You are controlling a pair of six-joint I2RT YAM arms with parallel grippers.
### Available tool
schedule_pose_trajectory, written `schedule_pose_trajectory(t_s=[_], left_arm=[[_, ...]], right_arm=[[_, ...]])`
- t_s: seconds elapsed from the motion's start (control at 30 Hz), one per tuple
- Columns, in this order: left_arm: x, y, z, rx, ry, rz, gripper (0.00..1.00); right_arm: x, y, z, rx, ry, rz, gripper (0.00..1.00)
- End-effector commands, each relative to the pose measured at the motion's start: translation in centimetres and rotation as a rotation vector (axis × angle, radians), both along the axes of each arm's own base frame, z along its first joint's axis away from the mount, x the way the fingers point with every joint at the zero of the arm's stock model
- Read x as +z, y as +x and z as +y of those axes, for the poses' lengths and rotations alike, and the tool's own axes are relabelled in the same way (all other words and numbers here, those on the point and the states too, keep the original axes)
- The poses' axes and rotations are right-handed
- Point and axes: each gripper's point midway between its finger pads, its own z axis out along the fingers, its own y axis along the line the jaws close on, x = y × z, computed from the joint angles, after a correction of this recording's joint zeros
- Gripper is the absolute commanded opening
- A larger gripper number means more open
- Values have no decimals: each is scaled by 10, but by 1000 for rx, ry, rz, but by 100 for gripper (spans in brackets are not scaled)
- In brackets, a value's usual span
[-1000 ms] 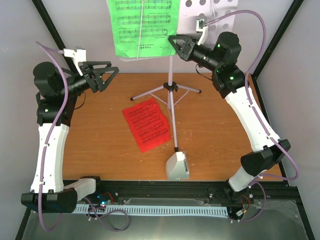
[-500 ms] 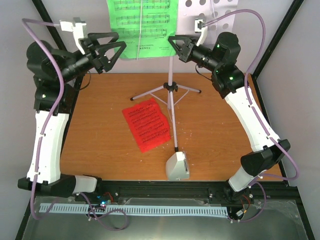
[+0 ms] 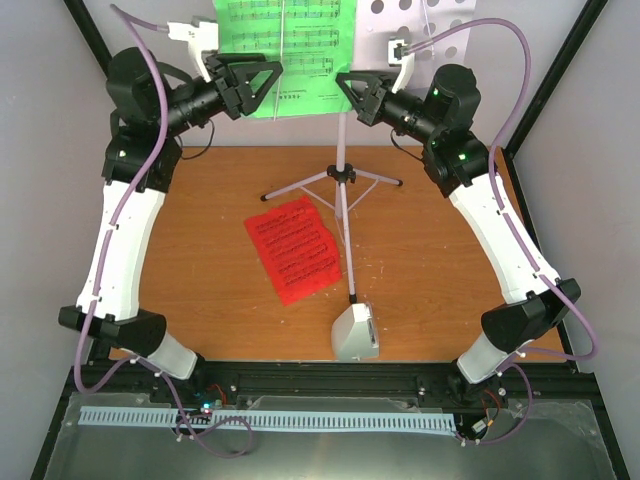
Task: Pack up the instrument practice props
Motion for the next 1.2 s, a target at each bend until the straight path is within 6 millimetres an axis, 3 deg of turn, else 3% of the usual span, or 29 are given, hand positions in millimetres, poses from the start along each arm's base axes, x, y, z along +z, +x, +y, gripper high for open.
schedule_pose_trajectory(t_s=[0.0, 0.1, 0.5, 0.8, 1.07, 1.17], left_arm=[[11, -3, -2, -3, -18, -8, 64], [12, -2, -6, -25, -27, -10, 54], [9, 14, -25, -94, -47, 12, 50], [11, 16, -32, -124, -59, -3, 35], [22, 14, -32, -141, -81, -53, 38], [21, 16, -33, -140, -82, -54, 32]], right_arm=[[6, -8, -2, -7, -9, -34, 3], [7, -9, -2, -8, -10, -41, 3], [5, -8, -2, -10, -17, -40, 3], [5, -9, -3, -12, -21, -43, 3], [5, -10, -4, -16, -25, -49, 3], [5, -10, -5, -21, -27, -50, 3]])
